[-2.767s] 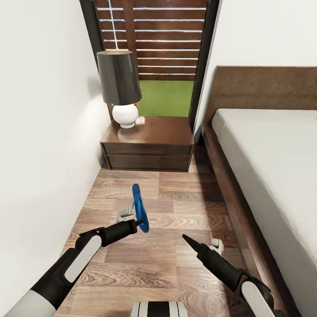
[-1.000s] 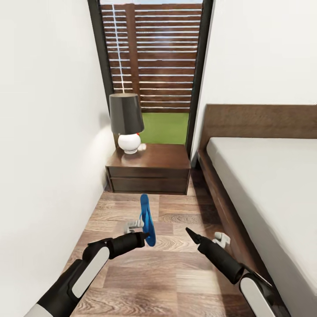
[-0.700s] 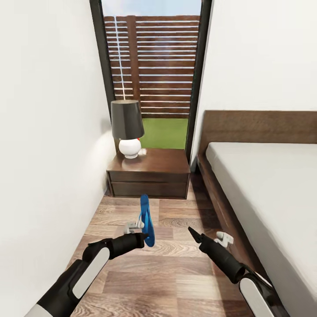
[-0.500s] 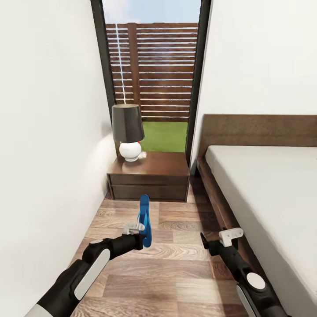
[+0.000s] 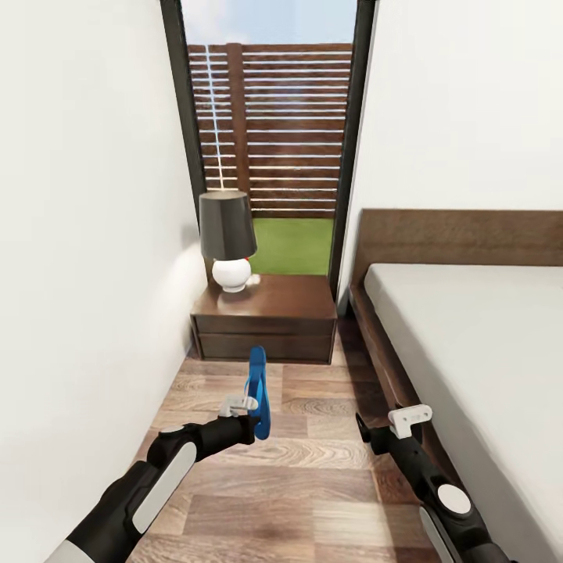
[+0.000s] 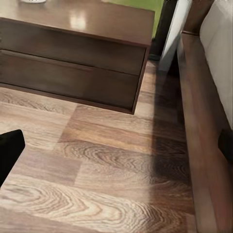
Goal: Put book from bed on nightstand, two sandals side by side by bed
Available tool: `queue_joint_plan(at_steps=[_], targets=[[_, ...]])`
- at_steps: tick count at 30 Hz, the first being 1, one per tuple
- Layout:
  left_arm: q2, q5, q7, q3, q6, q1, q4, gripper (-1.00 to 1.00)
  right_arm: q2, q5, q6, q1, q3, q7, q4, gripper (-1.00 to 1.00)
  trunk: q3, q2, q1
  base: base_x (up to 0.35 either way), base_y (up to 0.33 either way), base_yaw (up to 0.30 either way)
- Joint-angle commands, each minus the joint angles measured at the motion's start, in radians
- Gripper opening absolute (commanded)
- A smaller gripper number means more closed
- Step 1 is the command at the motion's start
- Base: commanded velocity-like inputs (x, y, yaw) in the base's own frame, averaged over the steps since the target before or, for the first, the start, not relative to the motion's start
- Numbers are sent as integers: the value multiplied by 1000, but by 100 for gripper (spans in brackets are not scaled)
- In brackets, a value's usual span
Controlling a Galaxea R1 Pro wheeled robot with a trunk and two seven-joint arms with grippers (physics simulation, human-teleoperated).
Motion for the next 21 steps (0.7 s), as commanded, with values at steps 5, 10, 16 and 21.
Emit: queue_joint_plan(at_steps=[5, 10, 16, 21], targets=[[1, 1, -1, -1, 3, -1, 1, -100, -1, -2, 6, 0, 1, 1, -1, 100, 15, 35, -19, 0, 0, 0], [1, 1, -1, -1, 4, -1, 1, -100, -1, -2, 7, 0, 1, 1, -1, 100, 30, 70, -39, 0, 0, 0], [0, 1, -1, -1, 5, -1, 1, -100, -1, -2, 7, 0, 2, 1, -1, 100, 49, 112, -62, 0, 0, 0], [-1, 1, -1, -2, 5, -1, 1, -100, -1, -2, 7, -1, 2, 1, -1, 100, 65, 147, -81, 0, 0, 0]])
